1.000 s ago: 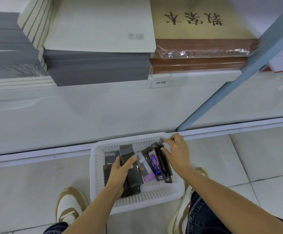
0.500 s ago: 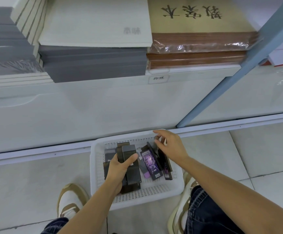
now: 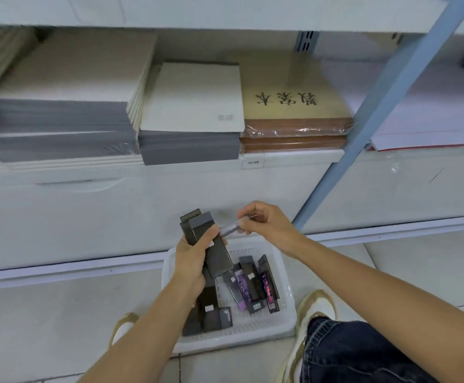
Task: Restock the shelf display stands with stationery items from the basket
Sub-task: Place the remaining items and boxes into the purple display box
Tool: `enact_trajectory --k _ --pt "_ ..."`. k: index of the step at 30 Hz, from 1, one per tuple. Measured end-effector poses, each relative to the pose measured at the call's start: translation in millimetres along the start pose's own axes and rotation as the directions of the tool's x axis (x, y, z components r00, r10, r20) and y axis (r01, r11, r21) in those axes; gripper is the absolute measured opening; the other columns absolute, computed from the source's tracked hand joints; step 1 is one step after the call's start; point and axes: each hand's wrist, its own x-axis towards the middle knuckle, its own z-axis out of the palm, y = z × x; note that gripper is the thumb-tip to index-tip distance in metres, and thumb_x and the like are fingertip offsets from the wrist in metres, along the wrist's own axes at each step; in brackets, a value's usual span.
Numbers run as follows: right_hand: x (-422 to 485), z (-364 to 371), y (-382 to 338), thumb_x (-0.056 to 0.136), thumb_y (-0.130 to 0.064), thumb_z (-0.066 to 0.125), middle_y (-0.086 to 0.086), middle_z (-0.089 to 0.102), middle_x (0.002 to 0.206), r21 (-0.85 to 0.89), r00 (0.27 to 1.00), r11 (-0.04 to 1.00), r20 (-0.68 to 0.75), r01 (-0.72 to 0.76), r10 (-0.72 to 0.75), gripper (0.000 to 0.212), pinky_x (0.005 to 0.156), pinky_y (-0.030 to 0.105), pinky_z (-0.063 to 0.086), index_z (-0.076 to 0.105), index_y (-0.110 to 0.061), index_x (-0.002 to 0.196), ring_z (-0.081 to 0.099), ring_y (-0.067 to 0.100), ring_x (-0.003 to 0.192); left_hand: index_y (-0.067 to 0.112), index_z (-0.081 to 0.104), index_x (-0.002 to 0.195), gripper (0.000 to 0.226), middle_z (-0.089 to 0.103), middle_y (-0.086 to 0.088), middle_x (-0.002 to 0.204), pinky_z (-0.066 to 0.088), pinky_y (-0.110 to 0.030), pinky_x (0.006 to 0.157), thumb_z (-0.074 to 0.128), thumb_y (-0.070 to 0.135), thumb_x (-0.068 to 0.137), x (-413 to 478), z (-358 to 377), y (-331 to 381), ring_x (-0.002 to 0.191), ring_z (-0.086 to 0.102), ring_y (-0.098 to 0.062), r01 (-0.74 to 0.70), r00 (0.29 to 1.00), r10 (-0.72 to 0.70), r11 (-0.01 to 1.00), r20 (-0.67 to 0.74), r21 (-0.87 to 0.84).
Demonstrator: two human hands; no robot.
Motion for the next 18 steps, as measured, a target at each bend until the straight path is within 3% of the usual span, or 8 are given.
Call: enact_trajectory --k 6,10,12,15,18 --pt "-20.8 -3.0 -77.8 0.088 -0.004 0.067 0.009 0.071 0.092 0.073 0.967 0.972 -0.143 0.224 -0.212 0.019 0.071 0.024 0.051 0.067 -0.009 0.106 0.064 0.017 0.082 0.009 0.064 0.106 0.039 0.073 -0.015 0.086 0.055 -0.030 0.053 0.078 0.023 0.072 -46.7 27.0 47.1 0.068 0.071 -0.020 -0.174 0.970 0.158 0.982 0.183 0.079" --pt "-39.9 -12.5 -141.4 0.092 -0.008 0.061 0.004 0.073 0.101 -0.016 0.898 0.912 -0.167 0.411 -0.407 0.025 0.073 0.021 0.054 0.066 -0.011 0.116 0.068 0.012 0.091 0.013 0.064 0.109 0.050 0.074 -0.010 0.084 0.054 -0.029 0.053 0.082 0.030 0.066 -82.0 52.5 91.8 0.067 0.071 -0.018 -0.266 0.935 0.213 0.950 0.283 0.164" --pt "-49.3 -20.4 -175.4 0.094 -0.008 0.059 0.008 0.071 0.104 -0.050 0.849 0.870 -0.199 0.490 -0.489 0.024 0.076 0.024 0.057 0.066 -0.015 0.116 0.067 0.015 0.092 0.014 0.064 0.111 0.053 0.075 -0.008 0.087 0.055 -0.029 0.055 0.083 0.031 0.064 -98.6 65.5 116.0 0.068 0.071 -0.017 -0.322 0.912 0.256 0.930 0.321 0.175" --pt "-64.0 -35.7 -228.3 0.095 -0.010 0.058 0.012 0.070 0.106 -0.123 0.739 0.777 -0.249 0.617 -0.626 0.024 0.072 0.024 0.055 0.066 -0.018 0.116 0.067 0.015 0.091 0.018 0.065 0.109 0.041 0.074 -0.007 0.095 0.054 -0.029 0.054 0.082 0.027 0.073 -122.9 83.3 149.8 0.071 0.070 -0.018 -0.407 0.875 0.324 0.894 0.360 0.187" --pt "-74.6 -54.7 -275.9 0.096 -0.011 0.057 -0.006 0.071 0.099 -0.236 0.613 0.690 -0.327 0.685 -0.720 0.023 0.068 0.021 0.053 0.065 -0.020 0.115 0.067 0.011 0.089 0.019 0.066 0.102 0.033 0.075 -0.004 0.084 0.056 -0.031 0.055 0.082 0.025 0.073 -143.6 99.1 177.6 0.068 0.070 -0.017 -0.477 0.834 0.377 0.859 0.403 0.186"
